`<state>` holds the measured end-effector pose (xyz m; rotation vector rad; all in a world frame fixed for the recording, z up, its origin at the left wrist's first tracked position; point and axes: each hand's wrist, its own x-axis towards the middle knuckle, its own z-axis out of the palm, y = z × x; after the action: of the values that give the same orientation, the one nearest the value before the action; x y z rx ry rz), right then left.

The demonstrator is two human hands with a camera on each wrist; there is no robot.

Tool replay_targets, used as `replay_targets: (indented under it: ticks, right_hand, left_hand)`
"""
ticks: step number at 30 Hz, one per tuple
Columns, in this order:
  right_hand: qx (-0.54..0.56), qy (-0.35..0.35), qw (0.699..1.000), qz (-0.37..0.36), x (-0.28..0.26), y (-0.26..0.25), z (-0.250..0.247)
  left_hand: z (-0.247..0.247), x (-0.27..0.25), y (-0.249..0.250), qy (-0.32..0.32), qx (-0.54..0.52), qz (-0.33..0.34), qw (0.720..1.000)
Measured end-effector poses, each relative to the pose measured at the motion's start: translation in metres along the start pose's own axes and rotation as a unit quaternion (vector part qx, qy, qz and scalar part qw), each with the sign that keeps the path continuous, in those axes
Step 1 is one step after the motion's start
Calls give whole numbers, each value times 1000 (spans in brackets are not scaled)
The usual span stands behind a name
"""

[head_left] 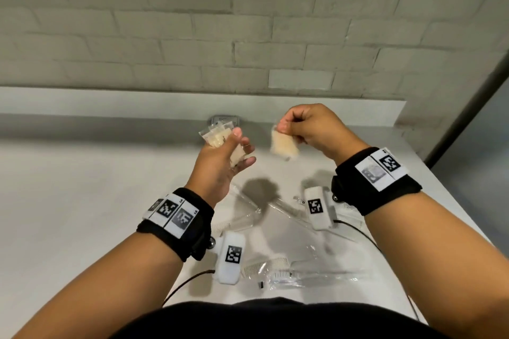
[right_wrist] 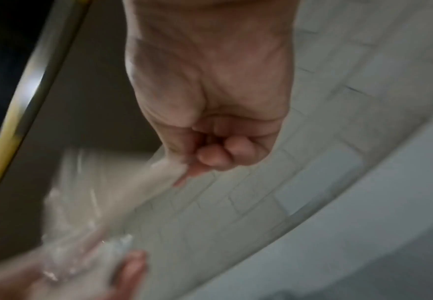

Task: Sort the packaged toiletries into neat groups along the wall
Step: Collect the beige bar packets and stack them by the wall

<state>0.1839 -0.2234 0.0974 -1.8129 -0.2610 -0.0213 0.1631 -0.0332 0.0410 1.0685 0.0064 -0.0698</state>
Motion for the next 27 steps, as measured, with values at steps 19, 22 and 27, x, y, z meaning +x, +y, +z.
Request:
replay_targets:
  ticks: [19, 22, 27]
  right_hand:
    - [-448, -135, 873, 139, 83, 114, 49]
    - [-295, -48, 948, 108, 85, 100, 55]
    - [-26, -164, 983, 72, 58, 65, 64]
  left_hand:
    - [-58, 25, -25, 74, -94, -169, 978]
    - [-61, 31, -23, 94, -87, -140, 982]
    - [-55, 41, -26, 75, -28, -91, 993]
